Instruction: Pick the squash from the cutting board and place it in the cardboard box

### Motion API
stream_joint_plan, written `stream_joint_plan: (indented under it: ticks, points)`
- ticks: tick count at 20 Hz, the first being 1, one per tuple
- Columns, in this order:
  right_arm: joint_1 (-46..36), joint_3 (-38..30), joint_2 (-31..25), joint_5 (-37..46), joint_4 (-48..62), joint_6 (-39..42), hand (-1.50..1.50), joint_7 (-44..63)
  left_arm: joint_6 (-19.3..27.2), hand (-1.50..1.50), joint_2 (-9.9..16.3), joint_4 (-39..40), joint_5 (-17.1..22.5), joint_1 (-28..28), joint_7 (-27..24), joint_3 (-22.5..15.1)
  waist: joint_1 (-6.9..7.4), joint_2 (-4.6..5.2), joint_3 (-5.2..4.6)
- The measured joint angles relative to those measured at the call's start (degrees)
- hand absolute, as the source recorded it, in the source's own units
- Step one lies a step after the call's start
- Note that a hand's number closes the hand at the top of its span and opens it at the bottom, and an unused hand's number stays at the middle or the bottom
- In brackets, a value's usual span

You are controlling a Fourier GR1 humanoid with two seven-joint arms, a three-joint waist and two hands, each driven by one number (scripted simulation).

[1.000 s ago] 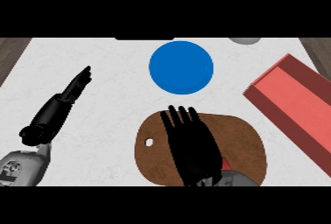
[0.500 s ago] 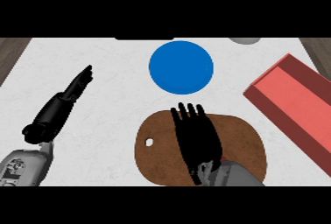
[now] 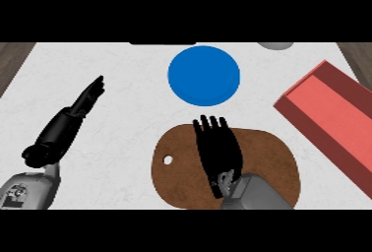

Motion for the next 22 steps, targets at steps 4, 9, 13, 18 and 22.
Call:
stream_joint_plan:
  ticks: [4, 9, 13, 18, 22]
  points:
    - [2.31, 0.26, -0.32, 2.79, 0.66, -0.95, -1.50, -0.76, -1.65, 0.00, 0.04, 1.74, 0.07, -1.42, -0.33, 1.94, -0.12, -0.02, -0.01]
    - [2.13, -1.66, -0.43, 4.41, 4.44, -3.46, -1.50, -3.68, -1.66, 0.00, -1.58, 1.78, -1.71, -2.12, 0.61, 2.12, -0.11, -0.01, 0.00]
    - [3.57, -2.62, -0.88, 5.35, 4.58, -3.79, 1.50, -6.88, -2.29, 0.00, -2.44, 0.78, -2.50, -1.61, 0.88, 2.63, -0.12, -0.03, 0.00]
    - [2.48, -1.64, -2.55, 7.22, 7.16, -8.24, 1.50, -14.38, -3.56, 0.00, -1.90, 0.07, -1.94, -2.18, 1.76, 4.22, 0.00, -0.06, -0.01]
    - [1.52, -0.73, -2.15, 10.42, 7.99, -11.54, 1.50, -16.94, -2.87, 0.00, -3.40, 0.81, -3.62, -1.77, 0.83, 3.49, -0.05, -0.07, -0.02]
